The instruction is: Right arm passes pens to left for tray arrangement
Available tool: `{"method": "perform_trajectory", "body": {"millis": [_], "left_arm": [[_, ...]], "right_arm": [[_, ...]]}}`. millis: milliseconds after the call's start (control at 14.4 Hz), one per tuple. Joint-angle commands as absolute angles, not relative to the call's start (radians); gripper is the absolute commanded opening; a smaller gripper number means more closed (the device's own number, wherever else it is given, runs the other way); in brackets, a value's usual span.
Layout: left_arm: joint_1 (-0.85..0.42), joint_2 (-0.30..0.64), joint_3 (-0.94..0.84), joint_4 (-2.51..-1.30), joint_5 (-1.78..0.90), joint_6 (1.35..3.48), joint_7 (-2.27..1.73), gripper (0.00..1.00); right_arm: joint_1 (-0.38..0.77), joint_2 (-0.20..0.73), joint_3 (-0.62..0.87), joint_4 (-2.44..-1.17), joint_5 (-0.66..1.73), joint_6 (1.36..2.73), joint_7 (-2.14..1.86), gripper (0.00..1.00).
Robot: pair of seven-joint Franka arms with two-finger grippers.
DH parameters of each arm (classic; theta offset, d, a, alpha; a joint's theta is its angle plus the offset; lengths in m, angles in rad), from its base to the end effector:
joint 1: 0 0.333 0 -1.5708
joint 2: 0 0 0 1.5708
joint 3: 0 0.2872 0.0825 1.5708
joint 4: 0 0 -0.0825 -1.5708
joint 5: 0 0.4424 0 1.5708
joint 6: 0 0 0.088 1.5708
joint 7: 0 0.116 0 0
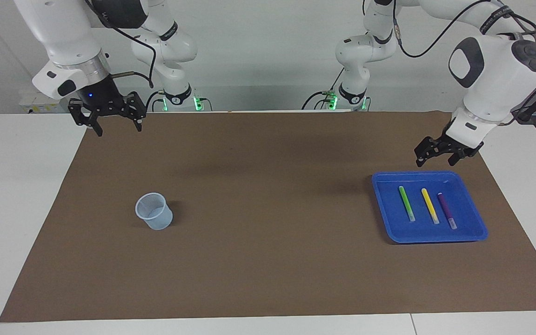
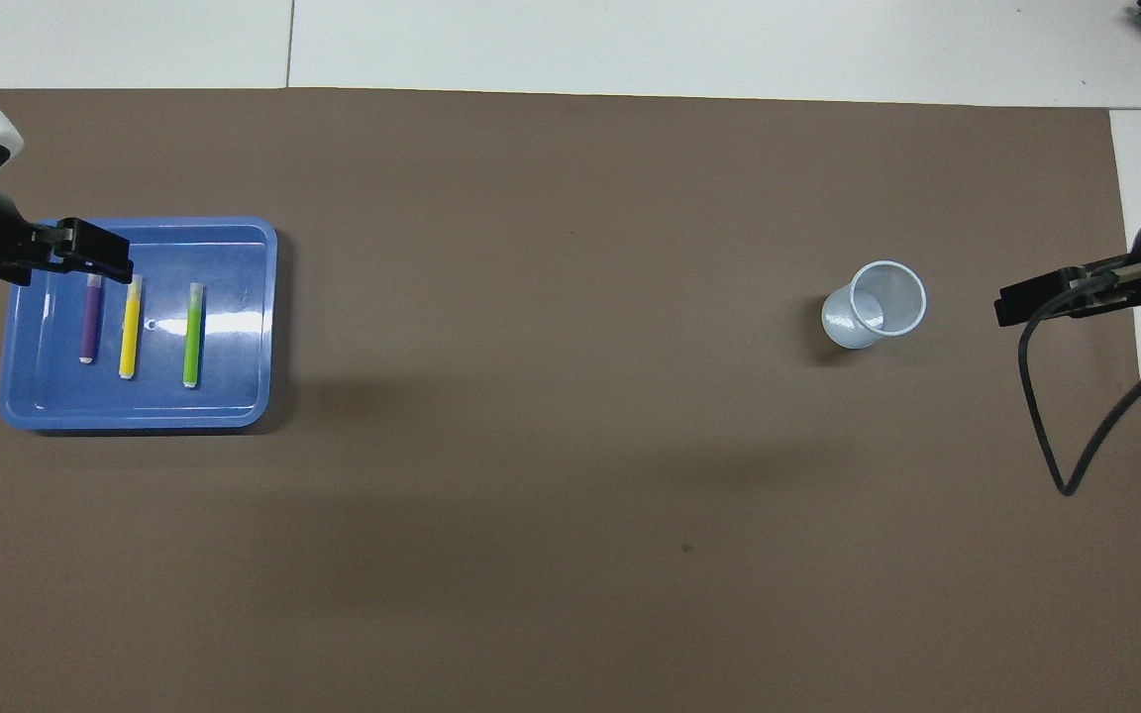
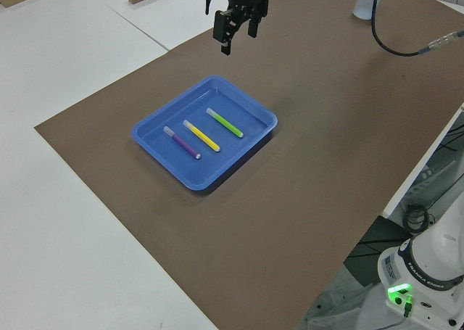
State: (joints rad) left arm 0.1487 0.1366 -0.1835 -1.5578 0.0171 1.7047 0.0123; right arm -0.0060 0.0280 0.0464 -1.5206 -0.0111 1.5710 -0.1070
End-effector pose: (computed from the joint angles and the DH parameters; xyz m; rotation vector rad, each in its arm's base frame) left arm 0.6587 -0.0154 0.5199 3.1326 -0.0743 0.0196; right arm 0.6211 0.0235 0.5961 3.1224 0.2303 0.0346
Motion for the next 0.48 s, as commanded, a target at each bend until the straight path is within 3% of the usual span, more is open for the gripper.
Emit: {"method": "perform_trajectory", "body": {"millis": [0,415], "left_arm": [[0.144,0.048,-0.181,-1.565,0.031,1.632,0.020,1.00],[0.143,-0.021,-0.193,-1.568,0.020,1.540,0.021,1.00]], "right_arm": [[-0.003,0.002,0.040,-1.548,-0.012,1.568,-0.132,1.00],[0.008,-0.009,0.040,-1.554,-0.009,1.574,-0.127,1.00]]}}
